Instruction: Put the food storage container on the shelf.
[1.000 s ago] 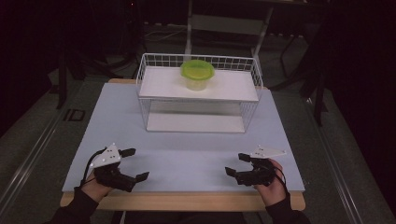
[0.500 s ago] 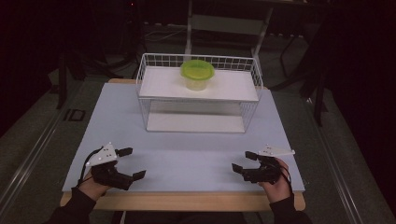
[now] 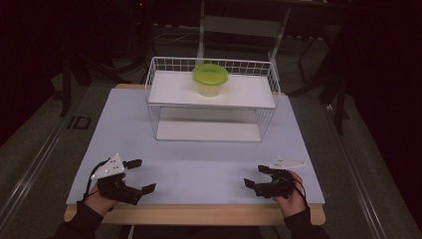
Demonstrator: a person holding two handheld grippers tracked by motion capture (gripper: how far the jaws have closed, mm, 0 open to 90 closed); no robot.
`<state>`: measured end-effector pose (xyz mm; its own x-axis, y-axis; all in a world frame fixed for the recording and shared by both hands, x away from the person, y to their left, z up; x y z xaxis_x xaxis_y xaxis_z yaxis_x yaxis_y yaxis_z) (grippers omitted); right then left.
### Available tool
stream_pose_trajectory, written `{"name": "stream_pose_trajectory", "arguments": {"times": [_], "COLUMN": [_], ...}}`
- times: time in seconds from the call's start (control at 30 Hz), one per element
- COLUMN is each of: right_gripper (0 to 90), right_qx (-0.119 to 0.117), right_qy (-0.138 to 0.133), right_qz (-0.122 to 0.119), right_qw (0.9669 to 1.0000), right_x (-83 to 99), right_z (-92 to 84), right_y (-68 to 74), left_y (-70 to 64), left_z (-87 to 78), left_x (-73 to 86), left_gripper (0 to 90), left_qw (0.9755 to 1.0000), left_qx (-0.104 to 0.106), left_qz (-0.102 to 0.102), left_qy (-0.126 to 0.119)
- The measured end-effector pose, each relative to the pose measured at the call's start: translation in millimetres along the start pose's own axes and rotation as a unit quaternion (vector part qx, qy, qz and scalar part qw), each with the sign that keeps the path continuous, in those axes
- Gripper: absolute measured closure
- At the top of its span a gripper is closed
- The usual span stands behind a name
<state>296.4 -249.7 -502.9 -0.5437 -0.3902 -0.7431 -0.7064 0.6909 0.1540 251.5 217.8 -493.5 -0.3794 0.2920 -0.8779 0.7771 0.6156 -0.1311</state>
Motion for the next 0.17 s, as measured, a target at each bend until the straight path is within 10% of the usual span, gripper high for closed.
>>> {"name": "stream_pose_trajectory", "arguments": {"times": [0.17], "right_gripper": [18.8], "right_qx": [0.002], "right_qy": [-0.004], "right_qz": [0.002], "right_qw": [1.0], "right_x": [0.2], "right_z": [-1.1], "right_y": [-0.3], "left_y": [-0.4], "left_z": [0.4], "left_x": [0.2], "left_gripper": [1.9], "left_qw": [1.0], "left_qx": [0.0], "left_qz": [-0.002], "left_qy": [0.001]}}
Point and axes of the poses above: each handheld gripper's, and its own axes: z roughly forward along the jaws, x roughly out of its underside, y roughly to its left, the point moved 1 cm from there along z, roughly forward along the jaws, and after that the axes turned 3 degrees about y, right-handed, at the moved point
